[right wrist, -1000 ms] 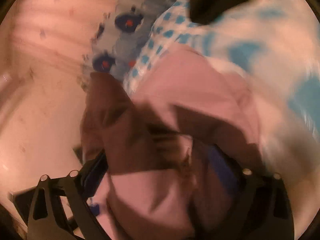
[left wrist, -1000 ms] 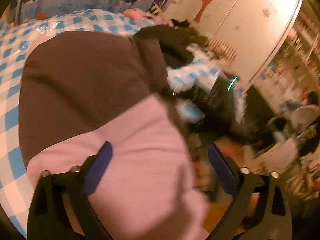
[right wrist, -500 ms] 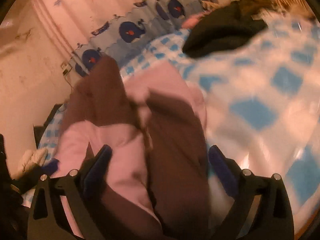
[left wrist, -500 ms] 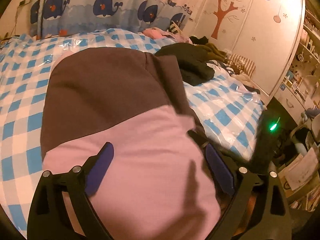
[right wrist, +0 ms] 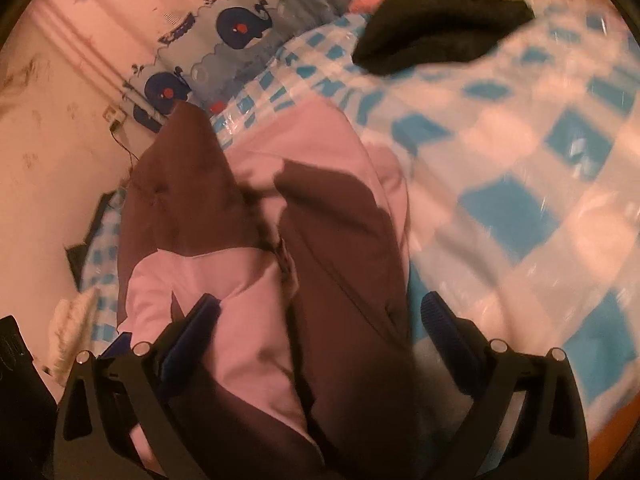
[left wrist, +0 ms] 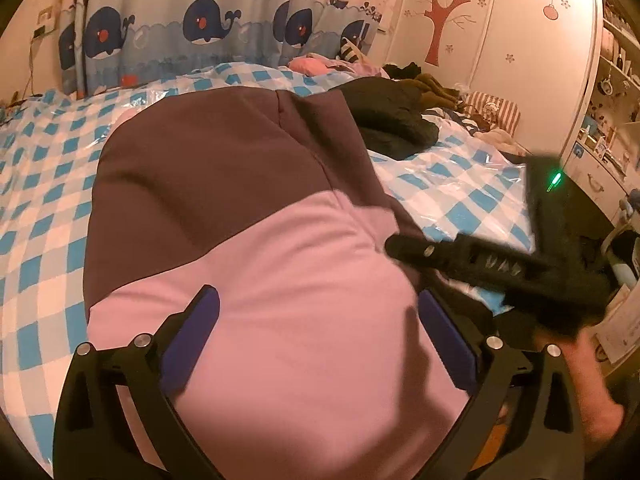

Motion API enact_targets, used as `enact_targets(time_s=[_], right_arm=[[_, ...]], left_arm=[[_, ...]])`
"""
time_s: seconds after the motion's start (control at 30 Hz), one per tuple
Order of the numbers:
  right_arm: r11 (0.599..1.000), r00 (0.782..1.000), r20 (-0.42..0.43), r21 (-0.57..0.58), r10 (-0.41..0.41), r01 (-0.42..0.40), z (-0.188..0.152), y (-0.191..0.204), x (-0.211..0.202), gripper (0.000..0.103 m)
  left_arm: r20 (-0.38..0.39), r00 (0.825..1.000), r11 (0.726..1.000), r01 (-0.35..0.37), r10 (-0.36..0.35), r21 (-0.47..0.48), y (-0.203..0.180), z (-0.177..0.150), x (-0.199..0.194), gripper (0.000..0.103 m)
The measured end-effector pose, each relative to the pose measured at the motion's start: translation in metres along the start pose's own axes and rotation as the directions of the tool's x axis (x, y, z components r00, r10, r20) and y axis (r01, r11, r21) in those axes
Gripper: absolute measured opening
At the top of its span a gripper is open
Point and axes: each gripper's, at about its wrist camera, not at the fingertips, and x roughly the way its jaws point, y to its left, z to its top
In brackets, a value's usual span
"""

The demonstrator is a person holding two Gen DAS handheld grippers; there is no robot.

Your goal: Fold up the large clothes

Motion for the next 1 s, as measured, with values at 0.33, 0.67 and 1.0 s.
enact_targets(time_s=[0.33,0.67,1.0], right_arm=[[0.977,0.988,0.085,-0.159,-0.129,0.141,-0.006,0.016,-0.002,0.096],[0.945,0.961,0.197,-0.224,-0.194,0.237,-0.01,0.024,-0.013,0.096],[0.953,0.953,0.212,-0.167,-0.215,0.252,-0.013,0.007,-0.012,0.096]], left_arm=[[0.006,1.0,1.0,0.005,-0.005,-0.008,0.003,-0.002,0.0,0.095],[0.003,1.0,0.999,-0.025,0.025,0.025,-0.004,-0.002,0.001,0.095],[0.01,1.0,1.0,-0.015,0.015,0.02,-0.004,-0.002,0.001,0.095]])
